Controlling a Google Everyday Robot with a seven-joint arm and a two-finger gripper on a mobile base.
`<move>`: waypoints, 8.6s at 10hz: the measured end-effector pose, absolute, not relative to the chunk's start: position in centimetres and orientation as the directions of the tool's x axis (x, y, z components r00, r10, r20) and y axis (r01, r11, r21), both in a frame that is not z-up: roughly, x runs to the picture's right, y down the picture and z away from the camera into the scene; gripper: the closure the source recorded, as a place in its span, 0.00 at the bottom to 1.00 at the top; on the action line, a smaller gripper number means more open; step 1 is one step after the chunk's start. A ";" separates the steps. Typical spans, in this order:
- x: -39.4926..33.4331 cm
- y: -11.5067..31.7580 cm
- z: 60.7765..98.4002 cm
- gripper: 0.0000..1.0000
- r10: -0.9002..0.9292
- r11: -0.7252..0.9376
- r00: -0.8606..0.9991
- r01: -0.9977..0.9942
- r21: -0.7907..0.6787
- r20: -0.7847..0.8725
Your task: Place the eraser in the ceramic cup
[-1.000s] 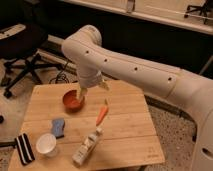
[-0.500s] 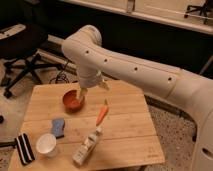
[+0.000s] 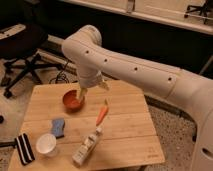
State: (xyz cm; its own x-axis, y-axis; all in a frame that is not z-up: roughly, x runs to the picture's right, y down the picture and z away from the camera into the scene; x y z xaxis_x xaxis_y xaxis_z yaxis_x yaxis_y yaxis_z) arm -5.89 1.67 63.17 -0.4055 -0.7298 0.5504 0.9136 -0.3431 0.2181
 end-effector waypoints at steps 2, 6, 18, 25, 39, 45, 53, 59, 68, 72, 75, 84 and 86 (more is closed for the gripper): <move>-5.9 1.7 63.2 0.20 -0.730 -0.343 -0.405 0.914 0.218 0.550; -7.3 1.1 62.7 0.20 -0.720 -0.376 -0.444 0.896 0.238 0.534; -31.0 7.2 59.2 0.20 -0.635 -0.563 -0.683 0.729 0.389 0.361; -41.7 14.7 63.1 0.20 -0.562 -0.605 -0.716 0.697 0.385 0.414; -45.6 24.9 73.8 0.20 -0.431 -0.591 -0.728 0.675 0.442 0.534; -46.4 27.7 75.2 0.20 -0.350 -0.603 -0.757 0.632 0.486 0.552; -47.2 32.4 76.0 0.25 -0.181 -0.651 -0.805 0.529 0.545 0.565; -46.1 20.5 74.4 0.87 -0.431 -0.503 -0.661 0.741 0.445 0.614; -44.1 8.1 61.5 1.00 -0.714 -0.423 -0.678 0.618 0.663 0.176; -38.2 5.6 55.6 1.00 -0.806 -0.455 -0.581 0.488 0.745 -0.112; -34.1 6.8 55.9 1.00 -0.829 -0.446 -0.534 0.454 0.772 -0.165; -29.4 12.4 59.3 1.00 -0.784 -0.500 -0.567 0.336 0.798 -0.253; -29.6 14.0 59.5 1.00 -0.765 -0.525 -0.574 0.293 0.799 -0.292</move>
State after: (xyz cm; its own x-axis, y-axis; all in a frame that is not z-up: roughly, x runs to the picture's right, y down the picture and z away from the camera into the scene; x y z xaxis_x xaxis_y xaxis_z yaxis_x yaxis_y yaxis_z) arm -29.63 13.96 59.47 -0.5738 -0.7653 -0.2917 0.2931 -0.5245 0.7993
